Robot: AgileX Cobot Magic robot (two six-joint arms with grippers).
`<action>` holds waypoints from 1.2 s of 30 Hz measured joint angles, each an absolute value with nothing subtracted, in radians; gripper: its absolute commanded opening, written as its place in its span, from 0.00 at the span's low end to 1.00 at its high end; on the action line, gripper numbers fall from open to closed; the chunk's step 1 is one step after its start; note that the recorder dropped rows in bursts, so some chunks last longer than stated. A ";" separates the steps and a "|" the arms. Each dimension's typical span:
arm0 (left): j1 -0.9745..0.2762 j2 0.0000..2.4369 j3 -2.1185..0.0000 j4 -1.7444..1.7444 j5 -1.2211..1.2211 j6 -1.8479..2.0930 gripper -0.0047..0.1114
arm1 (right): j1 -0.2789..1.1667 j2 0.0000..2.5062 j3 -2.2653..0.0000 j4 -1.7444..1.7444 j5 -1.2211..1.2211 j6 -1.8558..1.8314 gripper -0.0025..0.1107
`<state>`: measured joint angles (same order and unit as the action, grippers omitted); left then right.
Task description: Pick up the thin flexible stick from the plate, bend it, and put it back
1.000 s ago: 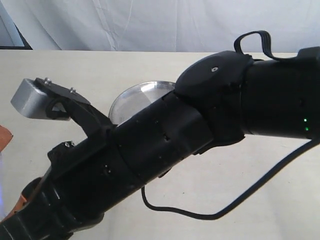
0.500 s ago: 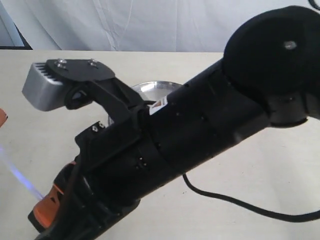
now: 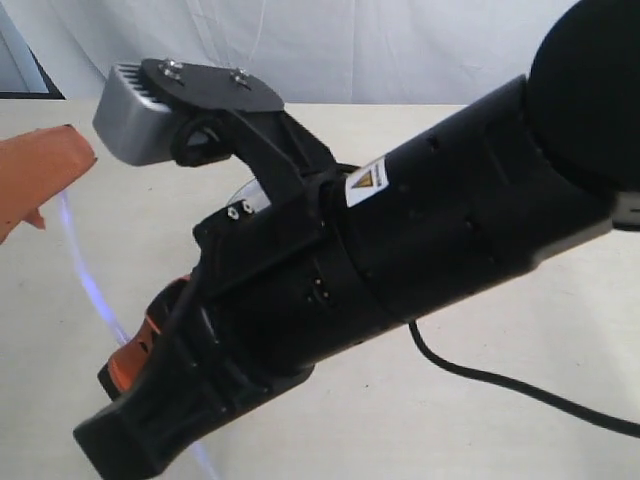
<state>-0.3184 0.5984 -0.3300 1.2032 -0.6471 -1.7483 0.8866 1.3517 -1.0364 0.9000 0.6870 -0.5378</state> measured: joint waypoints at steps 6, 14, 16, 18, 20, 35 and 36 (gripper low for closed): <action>-0.318 0.699 -0.353 1.213 -0.691 -1.608 0.04 | 0.887 1.322 -1.036 0.881 0.689 -0.509 0.02; -0.318 0.768 -0.357 1.211 -0.749 -1.498 0.04 | 0.887 1.248 -1.036 0.881 0.671 -0.499 0.02; -0.318 0.773 -0.357 1.207 -0.756 -1.480 0.04 | 0.882 1.243 -1.036 0.881 0.671 -0.497 0.02; -0.318 0.777 -0.357 1.205 -0.758 -1.461 0.04 | 0.883 1.243 -1.036 0.881 0.671 -0.497 0.02; -0.318 0.777 -0.357 1.205 -0.758 -1.455 0.04 | 0.883 1.243 -1.036 0.881 0.671 -0.497 0.02; -0.318 0.783 -0.357 0.995 -0.786 -1.468 0.34 | 0.883 1.281 -1.036 0.868 0.602 -0.499 0.02; -0.318 0.783 -0.357 0.994 -0.791 -1.478 0.37 | 0.883 1.288 -1.036 0.868 0.581 -0.499 0.02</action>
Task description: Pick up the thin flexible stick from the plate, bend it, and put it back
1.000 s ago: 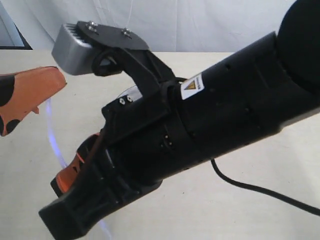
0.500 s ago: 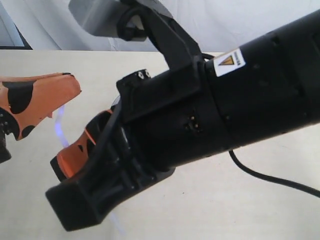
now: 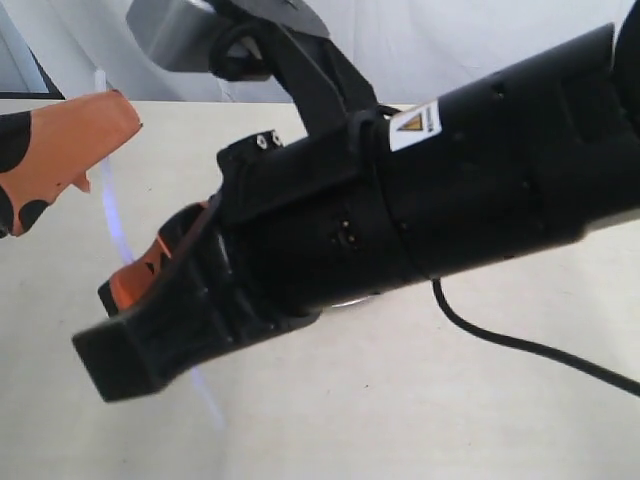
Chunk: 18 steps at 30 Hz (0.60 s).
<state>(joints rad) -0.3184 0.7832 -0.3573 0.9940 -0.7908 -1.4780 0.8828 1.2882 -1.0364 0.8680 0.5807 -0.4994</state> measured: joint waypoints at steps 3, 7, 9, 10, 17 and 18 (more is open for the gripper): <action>-0.318 0.785 -0.357 0.998 -0.812 -1.509 0.40 | 0.883 1.300 -1.036 0.870 0.501 -0.501 0.02; -0.318 0.785 -0.357 1.017 -0.827 -1.533 0.34 | 0.883 1.304 -1.036 0.876 0.413 -0.503 0.02; -0.318 0.785 -0.357 1.025 -0.839 -1.539 0.25 | 0.883 1.306 -1.036 0.879 0.395 -0.503 0.02; -0.318 0.785 -0.357 1.030 -0.846 -1.539 0.15 | 0.883 1.308 -1.036 0.887 0.392 -0.503 0.02; -0.318 0.785 -0.355 1.049 -0.886 -1.448 0.04 | 0.881 1.340 -1.036 0.958 0.418 -0.505 0.03; -0.318 0.785 -0.354 1.050 -0.890 -1.441 0.04 | 0.879 1.340 -1.036 0.960 0.432 -0.505 0.04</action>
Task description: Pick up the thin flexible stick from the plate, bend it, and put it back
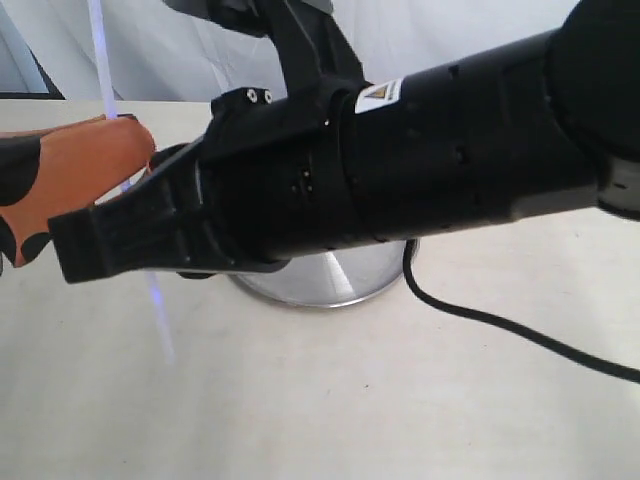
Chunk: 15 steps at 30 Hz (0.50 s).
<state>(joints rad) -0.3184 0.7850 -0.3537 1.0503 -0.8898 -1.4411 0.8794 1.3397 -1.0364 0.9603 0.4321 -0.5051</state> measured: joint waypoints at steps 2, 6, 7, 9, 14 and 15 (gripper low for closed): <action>-0.318 0.785 -0.354 1.060 -0.894 -1.430 0.04 | 0.877 1.340 -1.036 0.969 0.455 -0.505 0.10; -0.320 0.785 -0.354 1.071 -0.899 -1.418 0.04 | 0.873 1.341 -1.038 0.974 0.490 -0.505 0.34; -0.320 0.785 -0.354 1.071 -0.895 -1.415 0.04 | 0.873 1.344 -1.038 0.977 0.499 -0.505 0.38; -0.320 0.785 -0.354 1.071 -0.889 -1.413 0.04 | 0.873 1.344 -1.038 0.977 0.515 -0.505 0.46; -0.320 0.785 -0.354 1.063 -0.887 -1.409 0.04 | 0.876 1.344 -1.038 0.944 0.543 -0.505 0.40; -0.320 0.785 -0.354 1.059 -0.887 -1.411 0.04 | 0.876 1.346 -1.038 0.938 0.545 -0.505 0.34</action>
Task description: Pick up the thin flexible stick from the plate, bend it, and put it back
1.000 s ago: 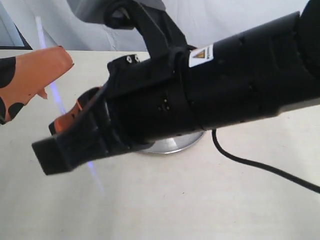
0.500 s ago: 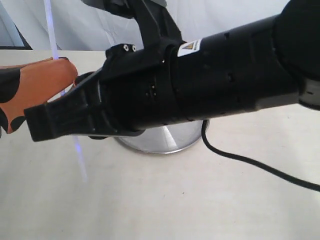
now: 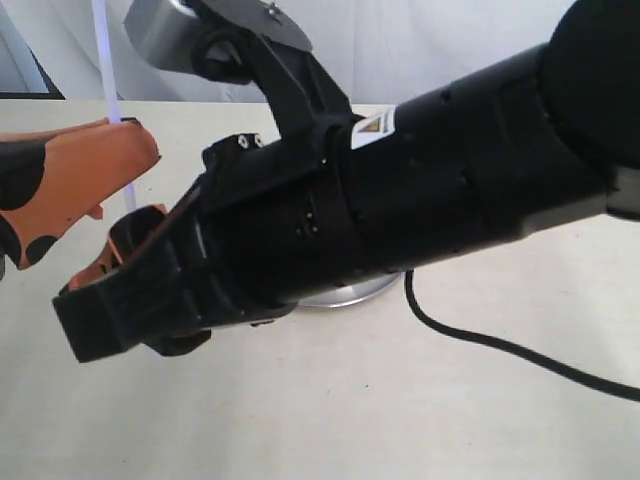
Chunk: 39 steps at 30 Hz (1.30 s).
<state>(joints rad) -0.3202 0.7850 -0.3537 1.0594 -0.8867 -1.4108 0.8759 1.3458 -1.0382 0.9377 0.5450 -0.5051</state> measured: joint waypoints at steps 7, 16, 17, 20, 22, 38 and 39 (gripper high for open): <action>-0.320 0.785 -0.354 1.031 -0.928 -1.411 0.04 | 0.877 1.424 -1.038 0.894 0.538 -0.505 0.02; -0.320 0.789 -0.344 1.073 -0.897 -1.409 0.04 | 0.877 1.494 -1.049 0.897 0.506 -0.507 0.02; -0.320 0.789 -0.344 1.075 -0.893 -1.409 0.04 | 0.877 1.493 -1.049 0.897 0.503 -0.507 0.02; -0.320 0.789 -0.344 1.075 -0.886 -1.409 0.04 | 0.877 1.493 -1.049 0.897 0.505 -0.507 0.02; -0.320 0.789 -0.344 1.075 -0.877 -1.409 0.04 | 0.877 1.493 -1.049 0.897 0.507 -0.507 0.02; -0.320 0.789 -0.346 1.054 -0.877 -1.411 0.04 | 0.877 1.408 -1.049 0.792 0.616 -0.507 0.41; -0.320 0.789 -0.346 1.054 -0.876 -1.411 0.04 | 0.877 1.405 -1.049 0.792 0.616 -0.507 0.52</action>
<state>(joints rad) -0.3202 0.7889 -0.3464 1.0537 -0.8757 -1.4108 0.8772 1.4053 -1.0490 0.7922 0.6159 -0.5072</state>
